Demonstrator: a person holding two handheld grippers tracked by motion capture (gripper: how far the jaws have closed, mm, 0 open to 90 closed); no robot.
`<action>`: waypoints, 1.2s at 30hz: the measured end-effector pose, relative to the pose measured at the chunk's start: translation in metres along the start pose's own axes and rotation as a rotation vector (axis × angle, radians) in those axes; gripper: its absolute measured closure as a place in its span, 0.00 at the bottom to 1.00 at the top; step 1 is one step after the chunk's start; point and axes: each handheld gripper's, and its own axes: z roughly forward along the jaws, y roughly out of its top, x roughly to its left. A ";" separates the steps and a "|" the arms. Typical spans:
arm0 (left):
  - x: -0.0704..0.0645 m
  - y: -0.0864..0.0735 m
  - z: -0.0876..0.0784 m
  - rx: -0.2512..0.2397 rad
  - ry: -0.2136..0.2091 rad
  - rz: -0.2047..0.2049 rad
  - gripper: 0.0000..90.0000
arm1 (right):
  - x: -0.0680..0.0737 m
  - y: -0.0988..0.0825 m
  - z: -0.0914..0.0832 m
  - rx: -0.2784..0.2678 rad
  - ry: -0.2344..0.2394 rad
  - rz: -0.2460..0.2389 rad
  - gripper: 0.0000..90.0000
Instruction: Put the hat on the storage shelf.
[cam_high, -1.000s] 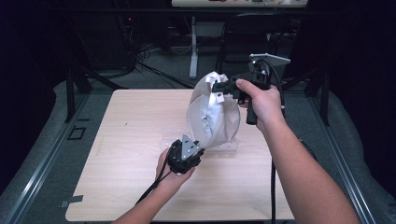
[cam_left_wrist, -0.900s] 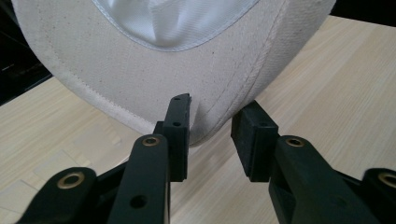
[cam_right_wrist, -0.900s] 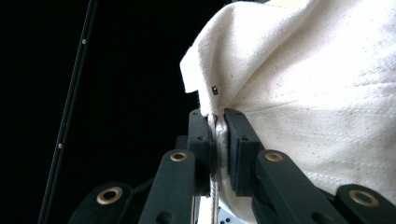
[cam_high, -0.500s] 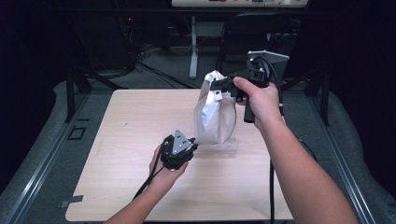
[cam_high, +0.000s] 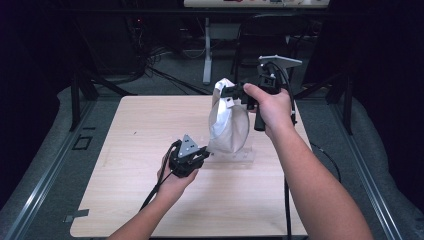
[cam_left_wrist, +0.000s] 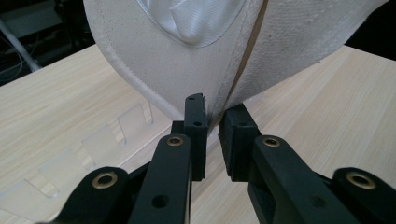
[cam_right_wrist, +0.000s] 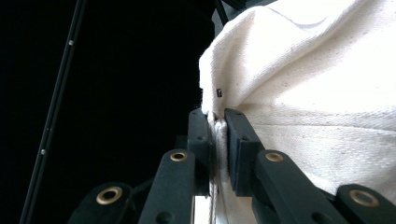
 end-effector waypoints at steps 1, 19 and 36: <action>0.000 -0.001 0.002 0.002 -0.007 -0.004 0.91 | 0.000 0.000 0.001 0.002 -0.006 -0.001 0.91; 0.006 -0.019 0.025 0.018 -0.003 -0.062 0.91 | -0.015 -0.003 0.019 0.034 -0.026 0.014 0.91; -0.002 -0.027 0.023 0.018 0.051 -0.111 0.94 | -0.012 -0.008 0.035 0.080 -0.004 0.006 0.91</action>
